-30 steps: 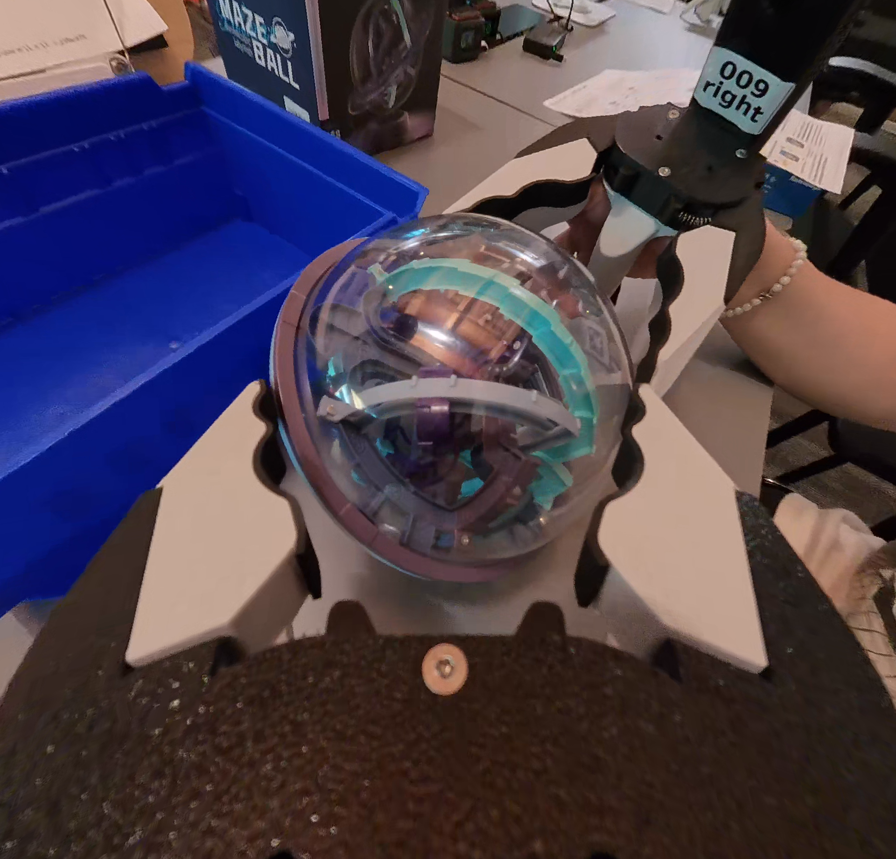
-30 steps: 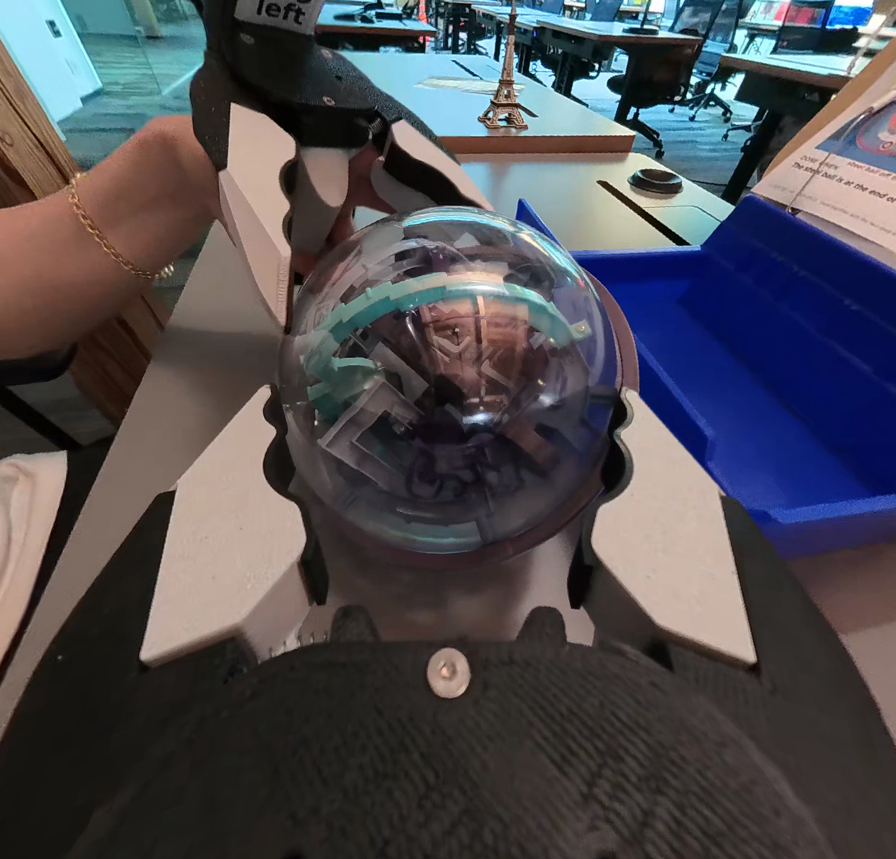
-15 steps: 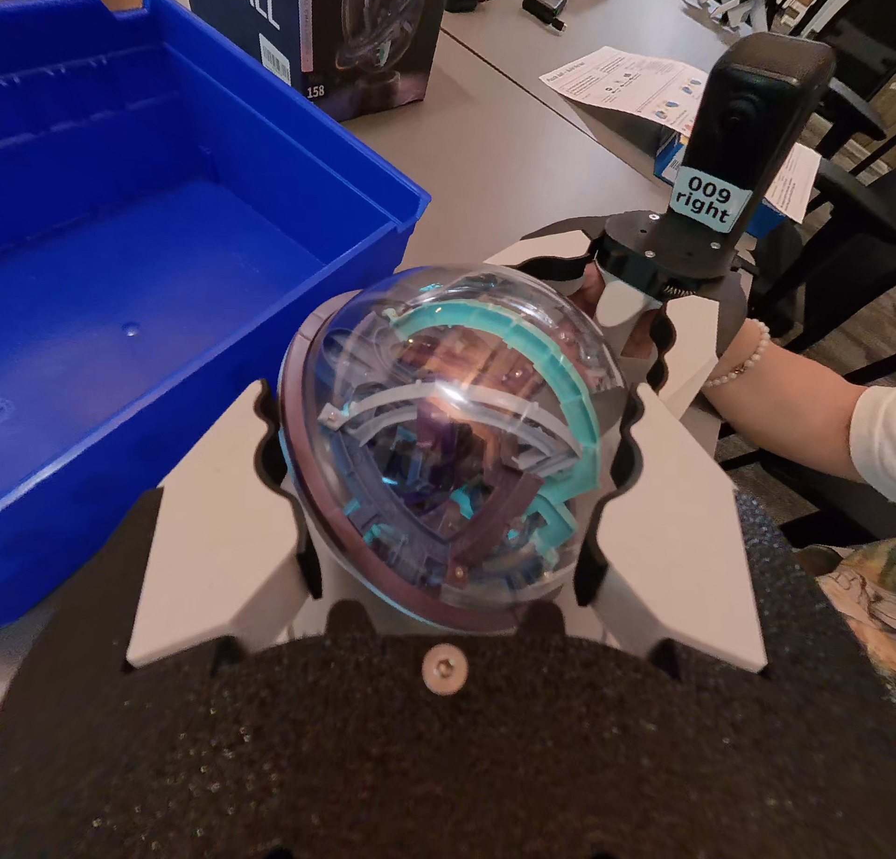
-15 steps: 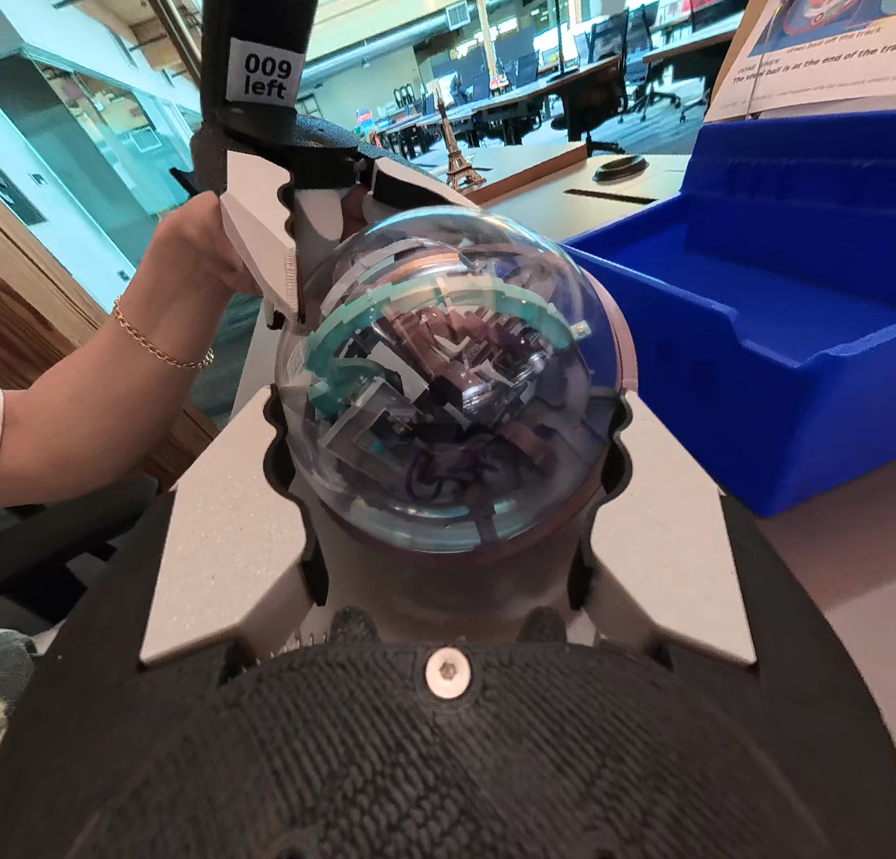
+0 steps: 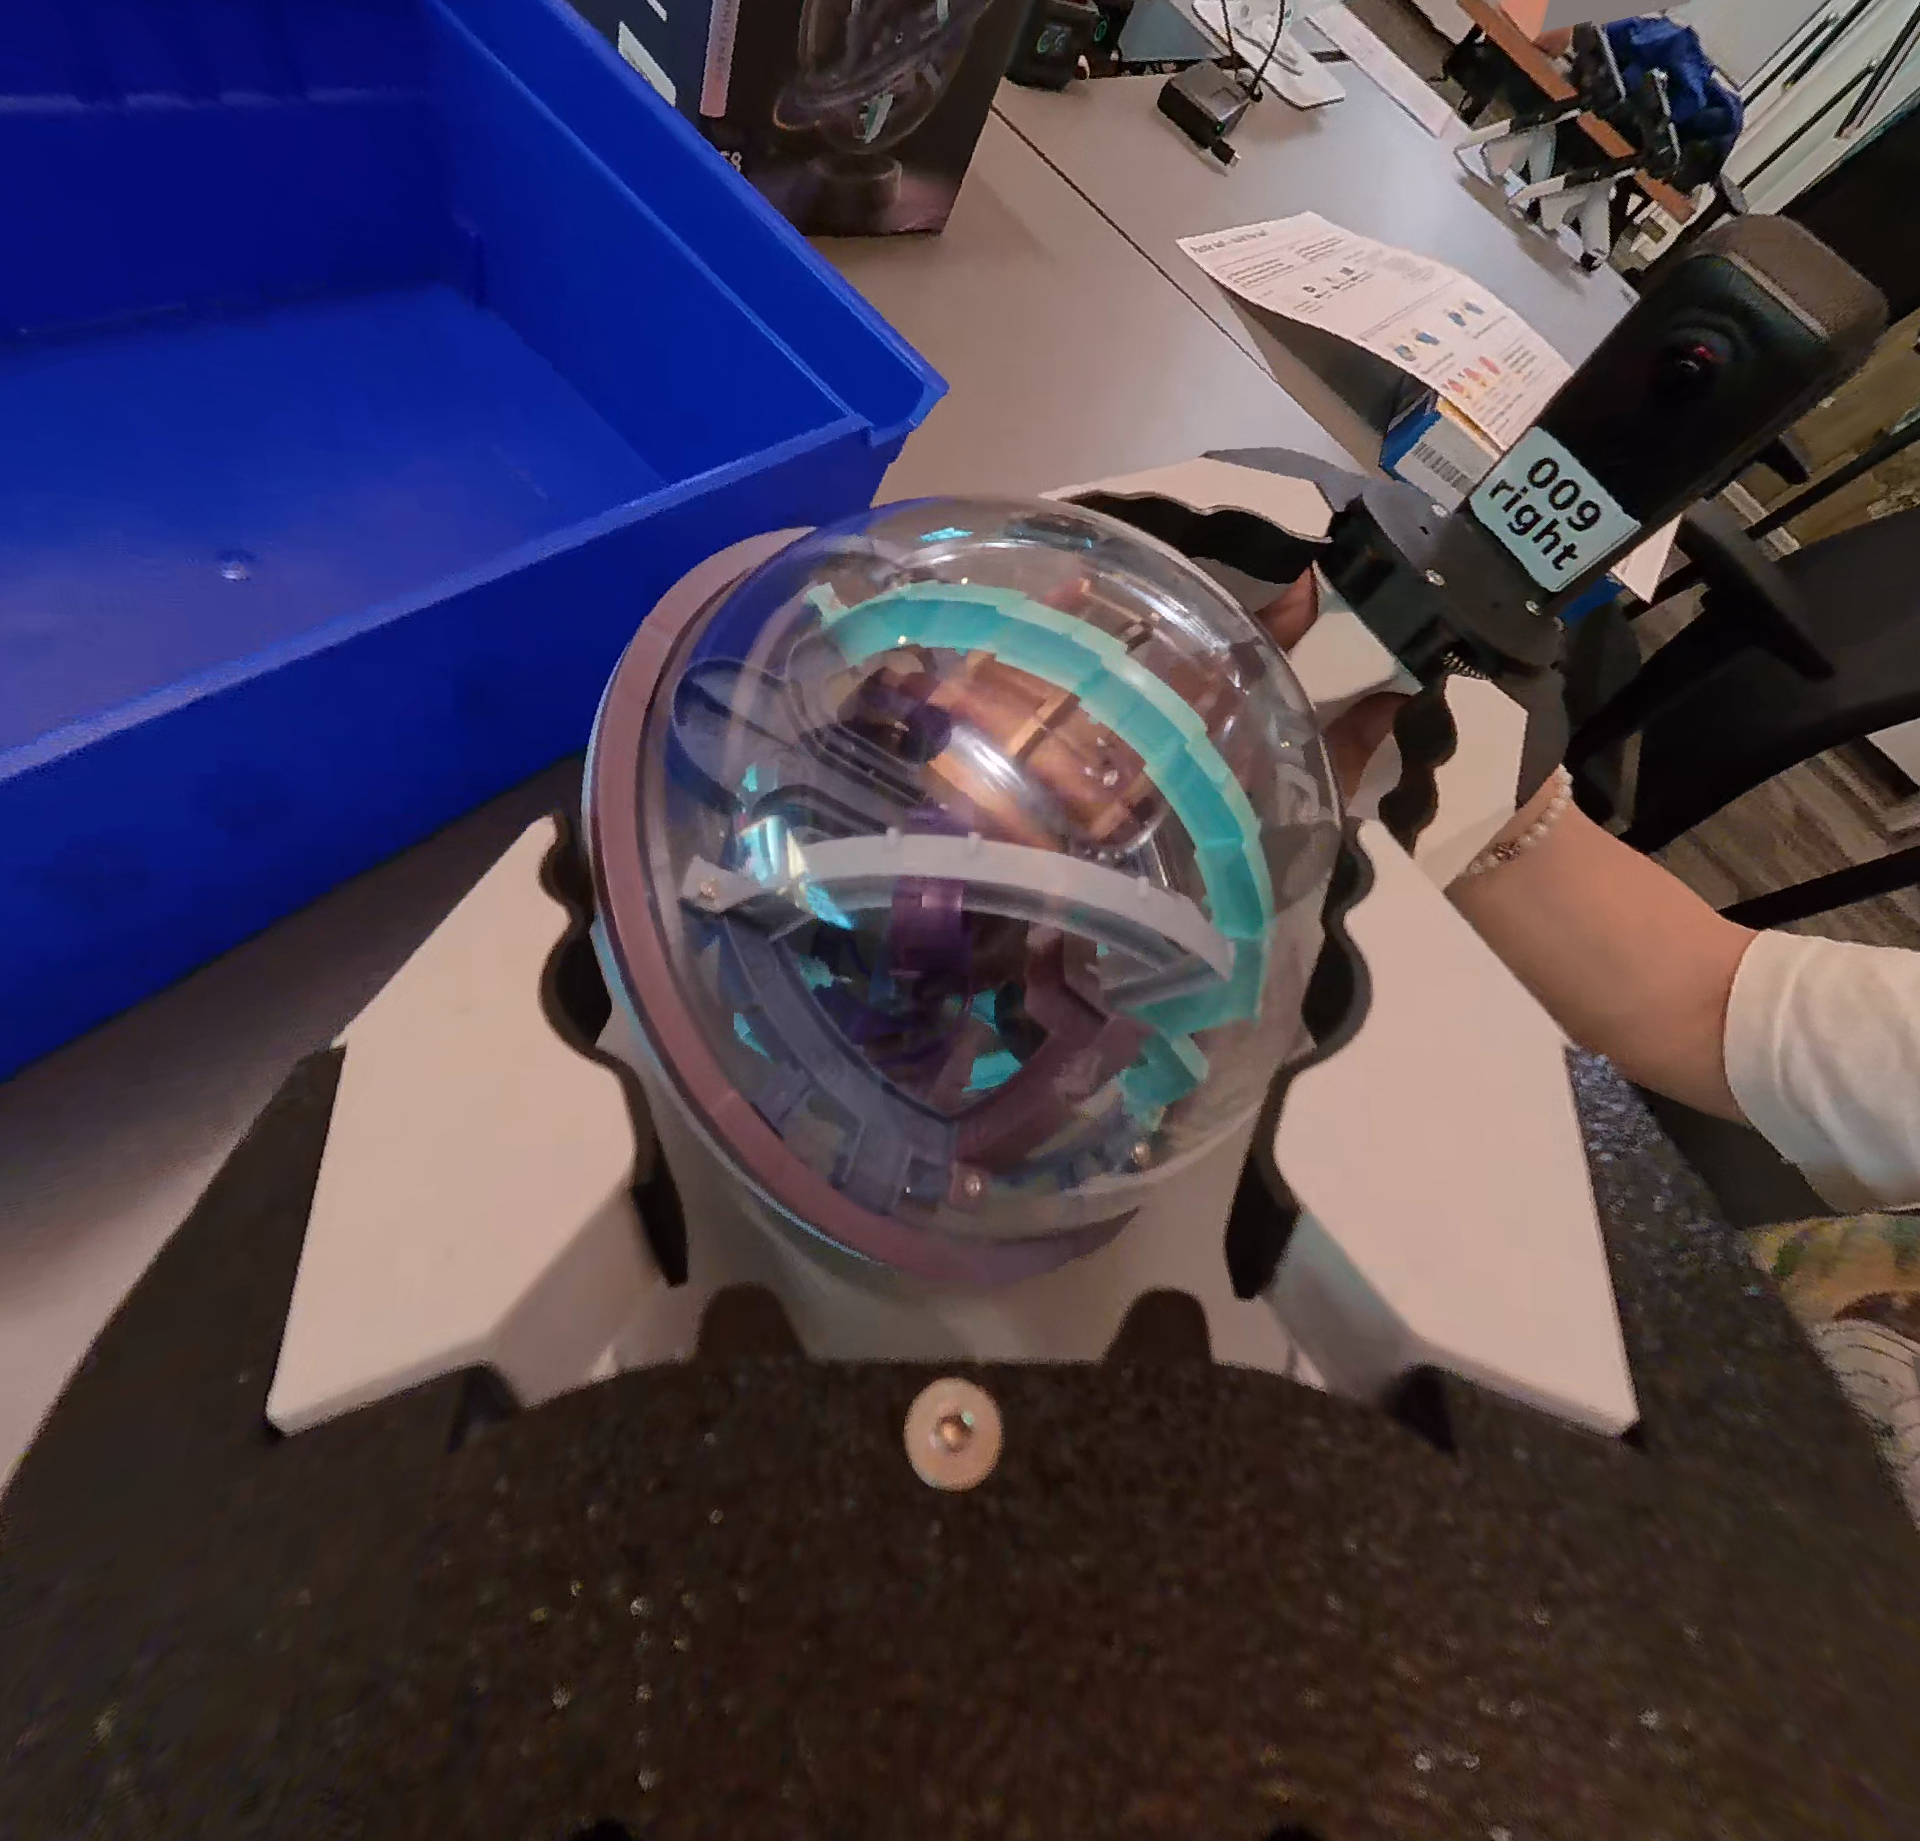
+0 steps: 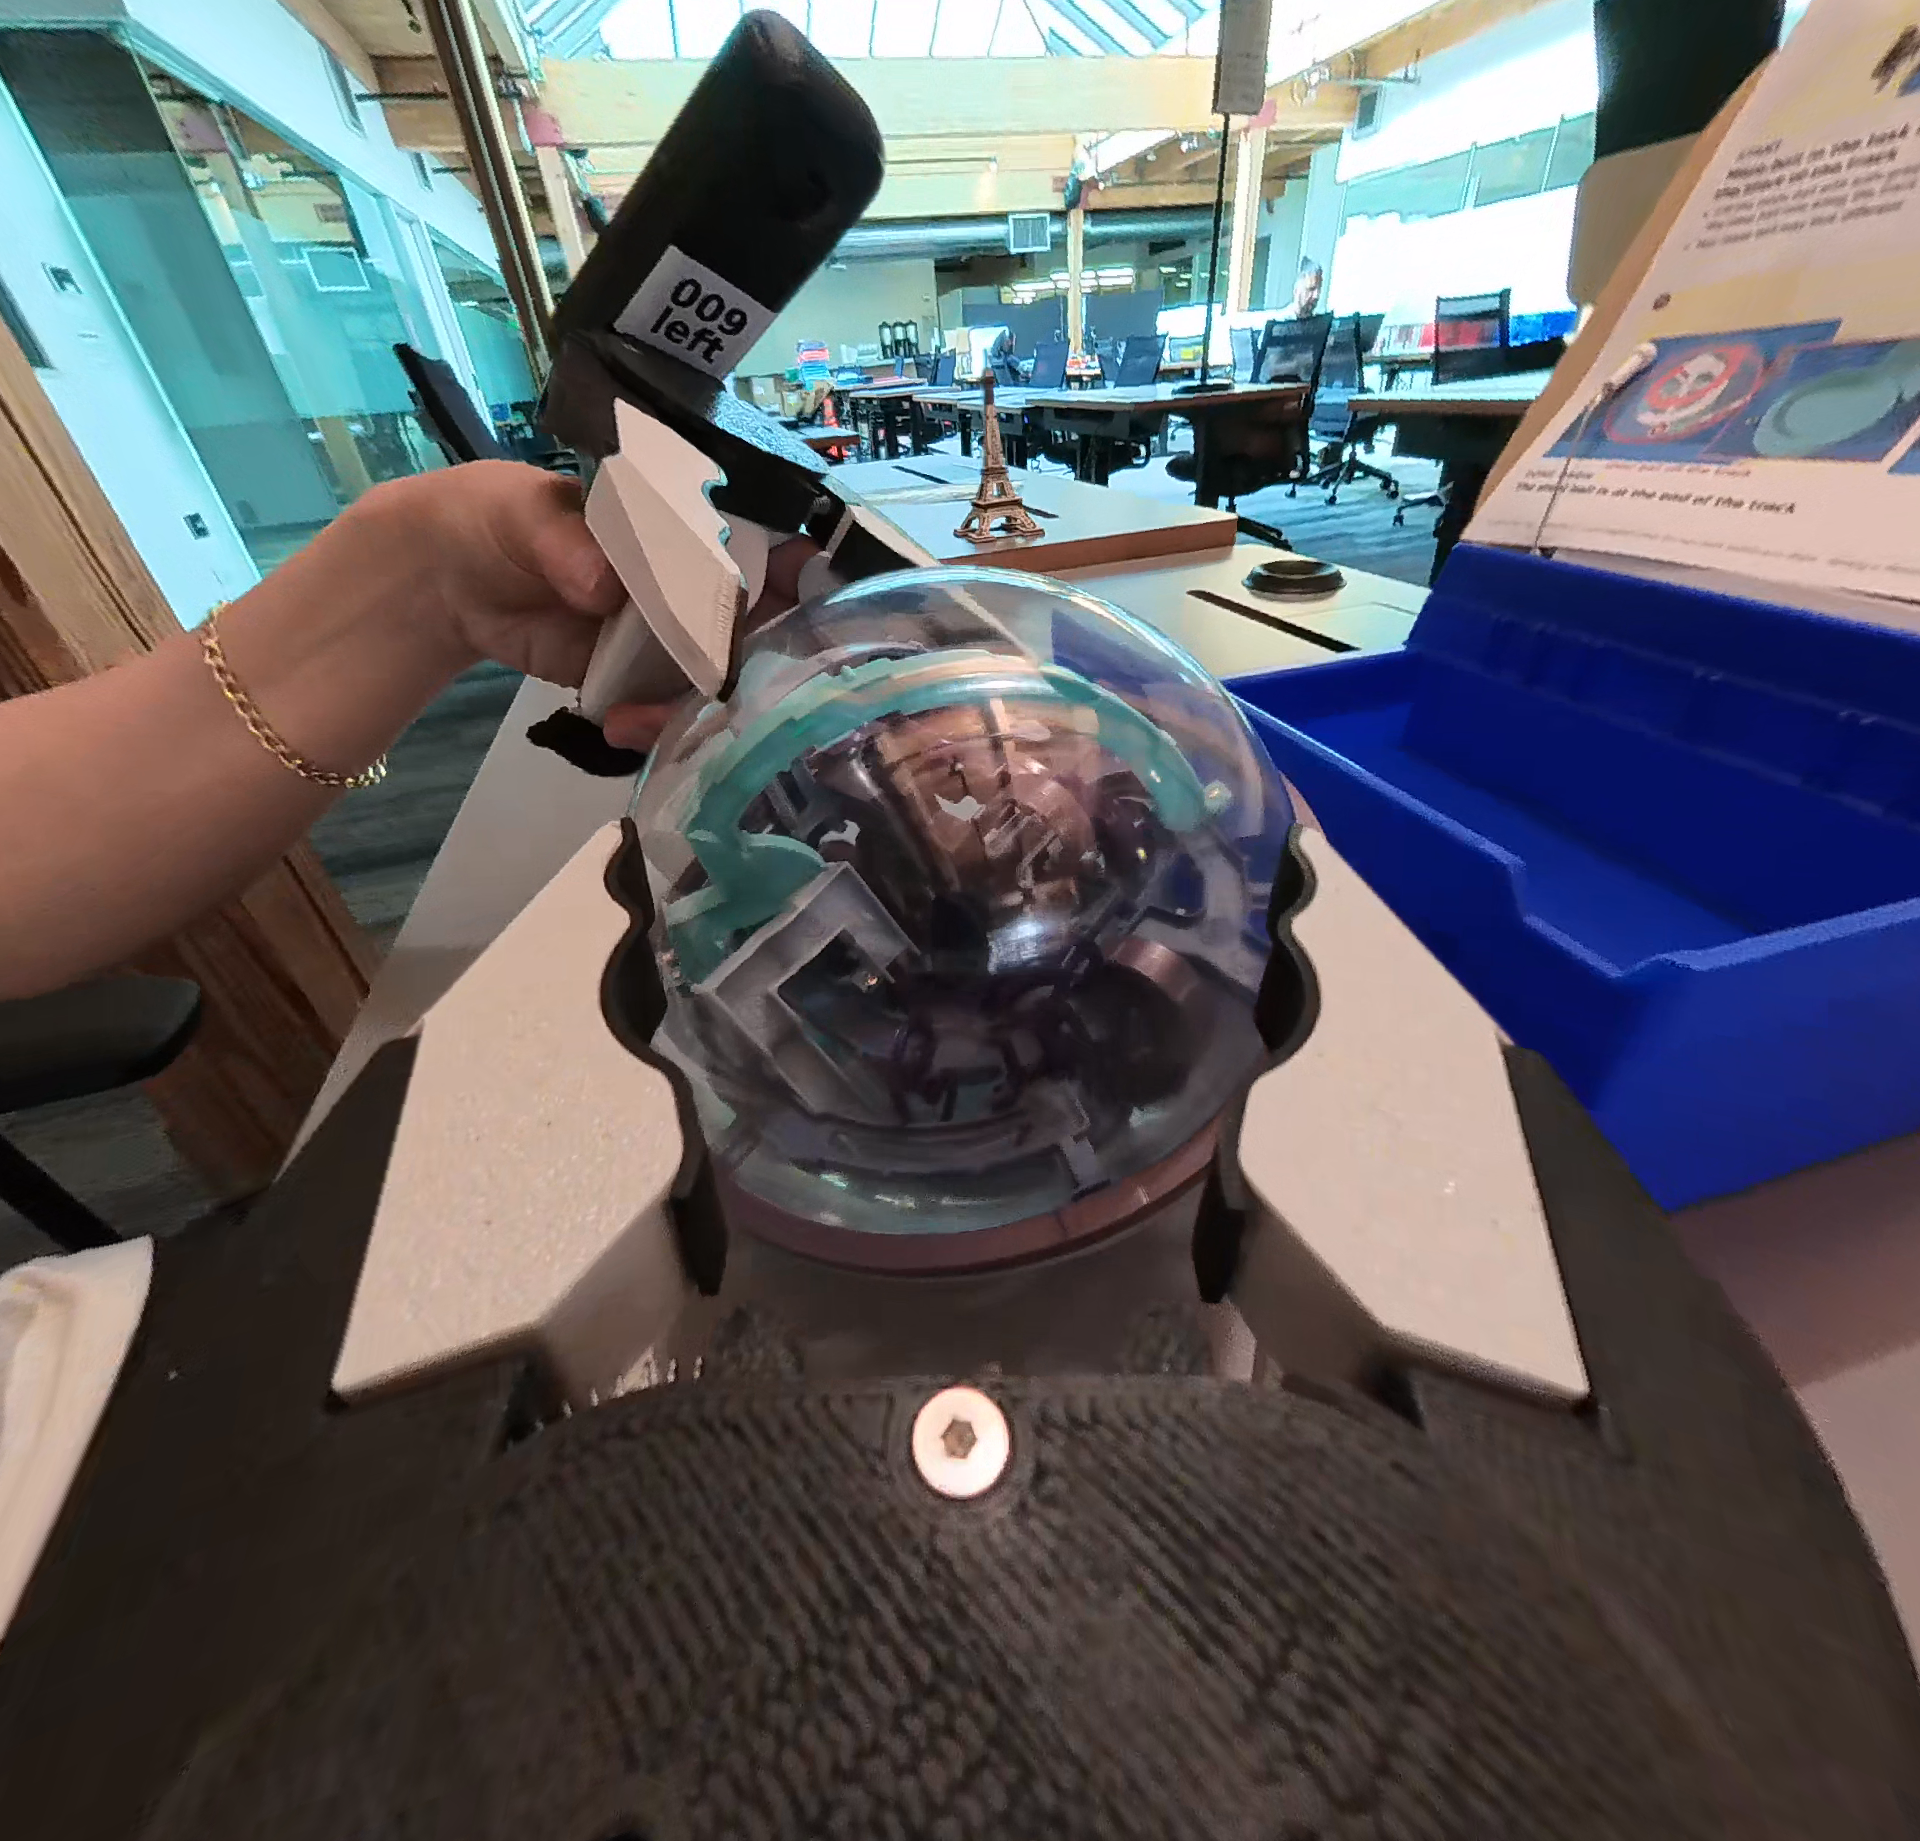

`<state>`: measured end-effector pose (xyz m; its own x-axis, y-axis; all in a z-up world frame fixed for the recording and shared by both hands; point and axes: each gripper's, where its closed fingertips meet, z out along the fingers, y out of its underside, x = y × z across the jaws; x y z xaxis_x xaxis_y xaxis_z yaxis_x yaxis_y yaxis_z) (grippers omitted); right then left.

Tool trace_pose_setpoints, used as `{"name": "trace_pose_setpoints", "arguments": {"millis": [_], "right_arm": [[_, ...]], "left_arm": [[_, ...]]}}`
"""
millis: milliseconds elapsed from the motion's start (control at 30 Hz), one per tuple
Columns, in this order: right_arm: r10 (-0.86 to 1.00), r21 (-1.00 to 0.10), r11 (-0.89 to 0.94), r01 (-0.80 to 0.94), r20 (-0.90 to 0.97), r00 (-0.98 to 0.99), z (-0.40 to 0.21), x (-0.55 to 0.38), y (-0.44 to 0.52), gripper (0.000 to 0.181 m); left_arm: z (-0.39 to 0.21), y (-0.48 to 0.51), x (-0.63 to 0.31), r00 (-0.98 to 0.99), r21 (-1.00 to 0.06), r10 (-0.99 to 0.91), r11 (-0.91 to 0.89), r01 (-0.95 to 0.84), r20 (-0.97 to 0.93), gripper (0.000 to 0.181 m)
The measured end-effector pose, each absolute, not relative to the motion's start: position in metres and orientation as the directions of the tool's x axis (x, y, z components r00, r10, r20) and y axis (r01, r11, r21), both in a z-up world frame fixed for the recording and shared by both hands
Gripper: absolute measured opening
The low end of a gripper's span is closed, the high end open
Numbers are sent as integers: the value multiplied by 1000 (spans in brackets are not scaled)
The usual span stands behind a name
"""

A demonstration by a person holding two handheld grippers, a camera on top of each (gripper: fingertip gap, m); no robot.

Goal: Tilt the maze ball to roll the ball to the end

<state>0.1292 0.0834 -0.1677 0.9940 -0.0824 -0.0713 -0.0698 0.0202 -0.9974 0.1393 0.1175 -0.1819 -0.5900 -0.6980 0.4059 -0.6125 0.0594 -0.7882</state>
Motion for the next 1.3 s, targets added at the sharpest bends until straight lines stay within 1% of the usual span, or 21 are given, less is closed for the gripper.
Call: {"name": "trace_pose_setpoints", "arguments": {"millis": [167,400,567,833,933,1033,1067,1100,1200,1300], "right_arm": [[-76,-999,15,46,45,996,-167,122,84,118],[-107,-970,-113,215,227,968,-187,122,92,137],[-107,-971,-102,214,225,968,-184,121,92,142],[-109,-984,-90,153,163,981,-183,125,89,139],[-116,-989,-90,116,126,985,-183,129,87,139],[-129,-992,-91,91,102,986,-184,134,84,139],[-130,-992,-91,85,97,987,-185,135,84,139],[-127,-990,-100,95,108,986,-186,135,83,139],[-122,-994,-80,70,80,989,-184,135,82,139],[-111,-997,-45,59,64,992,-179,133,81,141]], "left_arm": [[-184,117,132,-608,-789,-684,77,-610,403,135],[-185,120,138,-564,-770,-668,-23,-638,486,134],[-188,118,137,-534,-731,-622,-93,-676,573,134],[-187,115,142,-532,-742,-618,-128,-658,579,134],[-190,111,140,-606,-795,-623,-41,-605,494,140],[-206,105,134,-732,-862,-631,194,-469,256,149],[-212,105,133,-756,-862,-629,270,-430,180,152],[-213,104,134,-760,-859,-632,295,-418,153,153],[-215,104,134,-749,-826,-633,306,-474,195,153],[-217,99,129,-725,-802,-613,239,-548,313,152]]}}
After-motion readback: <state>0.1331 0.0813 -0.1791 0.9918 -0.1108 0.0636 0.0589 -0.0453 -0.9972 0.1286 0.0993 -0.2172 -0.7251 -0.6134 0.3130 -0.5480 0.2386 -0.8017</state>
